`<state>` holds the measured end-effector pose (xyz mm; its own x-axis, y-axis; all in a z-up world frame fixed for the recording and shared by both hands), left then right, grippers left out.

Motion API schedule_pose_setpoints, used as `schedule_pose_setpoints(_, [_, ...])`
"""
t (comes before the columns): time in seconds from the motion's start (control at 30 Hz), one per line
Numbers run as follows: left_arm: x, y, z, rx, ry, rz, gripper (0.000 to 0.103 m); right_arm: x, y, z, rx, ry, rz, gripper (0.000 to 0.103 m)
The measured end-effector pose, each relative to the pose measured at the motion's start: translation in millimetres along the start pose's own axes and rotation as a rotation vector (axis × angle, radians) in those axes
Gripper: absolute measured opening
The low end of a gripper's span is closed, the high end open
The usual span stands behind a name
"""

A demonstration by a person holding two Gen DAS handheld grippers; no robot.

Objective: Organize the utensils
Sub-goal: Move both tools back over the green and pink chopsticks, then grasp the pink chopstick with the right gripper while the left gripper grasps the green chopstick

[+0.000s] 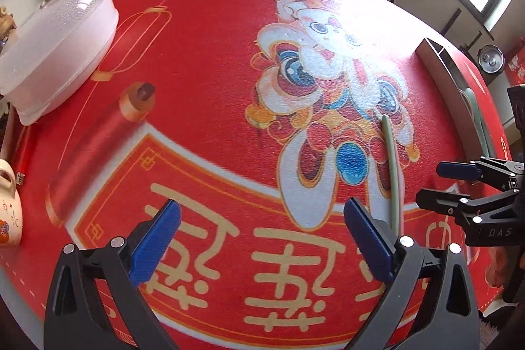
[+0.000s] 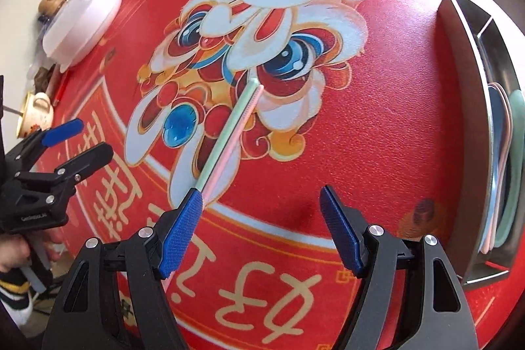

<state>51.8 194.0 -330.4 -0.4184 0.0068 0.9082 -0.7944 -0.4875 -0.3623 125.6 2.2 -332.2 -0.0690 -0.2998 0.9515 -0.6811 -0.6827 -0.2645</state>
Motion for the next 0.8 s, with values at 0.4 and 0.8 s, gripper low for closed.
schedule_pose_setpoints(0.4, [0.8, -8.2, -23.4, 0.041, 0.006, 0.015, 0.097, -15.0, 0.0, -37.7, 0.117, 0.109, -0.056, 0.079])
schedule_pose_setpoints(0.8, [-2.9, -6.7, -4.5, 0.020, 0.032, 0.001, 0.097, -16.1, 16.1, -54.3, 0.188, 0.177, -0.094, 0.080])
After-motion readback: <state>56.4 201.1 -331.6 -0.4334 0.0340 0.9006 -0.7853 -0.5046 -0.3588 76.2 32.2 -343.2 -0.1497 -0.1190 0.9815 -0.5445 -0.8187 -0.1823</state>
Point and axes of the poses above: each gripper's, at about its wrist camera, not at the fingertips, and x roughly against the way its jaws point, z to its right, y to its underside, the point moved 1 cm from there along -x, roughly the way its jaws point, and after that the axes turned 15 degrees about x, right-handed, at the moved point
